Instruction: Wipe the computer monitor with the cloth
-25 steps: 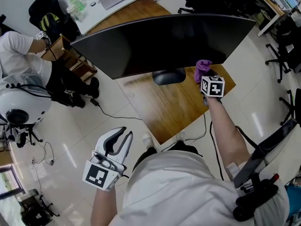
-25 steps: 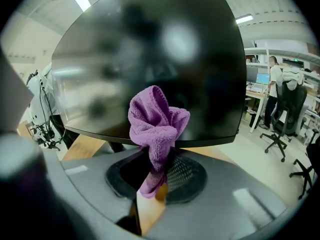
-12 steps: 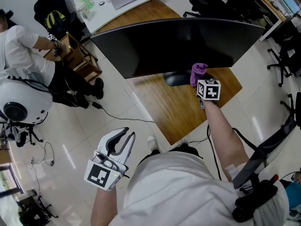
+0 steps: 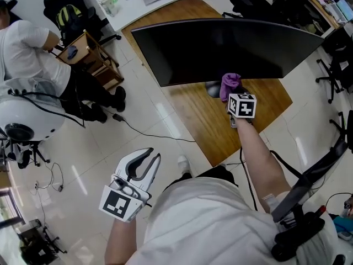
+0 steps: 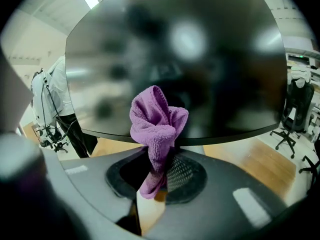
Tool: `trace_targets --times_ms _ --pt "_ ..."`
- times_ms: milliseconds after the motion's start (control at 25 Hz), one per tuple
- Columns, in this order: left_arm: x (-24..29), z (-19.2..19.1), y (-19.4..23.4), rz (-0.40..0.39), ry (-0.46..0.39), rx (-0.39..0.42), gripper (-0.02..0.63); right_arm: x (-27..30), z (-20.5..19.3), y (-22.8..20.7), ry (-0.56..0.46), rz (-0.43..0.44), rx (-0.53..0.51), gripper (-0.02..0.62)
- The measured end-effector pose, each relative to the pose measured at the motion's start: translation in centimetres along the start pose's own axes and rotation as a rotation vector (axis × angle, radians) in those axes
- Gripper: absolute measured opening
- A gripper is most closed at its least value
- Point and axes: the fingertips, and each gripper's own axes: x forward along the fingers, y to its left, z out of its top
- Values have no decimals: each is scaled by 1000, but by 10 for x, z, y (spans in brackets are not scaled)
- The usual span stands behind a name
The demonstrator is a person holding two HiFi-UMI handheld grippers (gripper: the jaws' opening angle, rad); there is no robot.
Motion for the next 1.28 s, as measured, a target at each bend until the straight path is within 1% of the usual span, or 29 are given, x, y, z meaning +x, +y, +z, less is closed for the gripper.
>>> trace_targets --times_ms 120,240,640,880,1040,1280 --pt "-12 -4 8 -4 11 3 97 4 0 23 3 14 -3 67" --pt "-22 -3 16 10 2 -5 97 9 1 45 3 29 -6 67" --pt "-60 -25 33 38 19 -16 97 24 -1 116 10 95 -46 67" --pt "-79 -33 42 70 16 -34 97 33 1 147 14 125 -68 67" --pt "-90 -34 48 107 15 -51 97 38 2 174 17 160 -89 67" --pt "-110 -41 54 138 7 -57 97 46 2 210 28 207 -117 67"
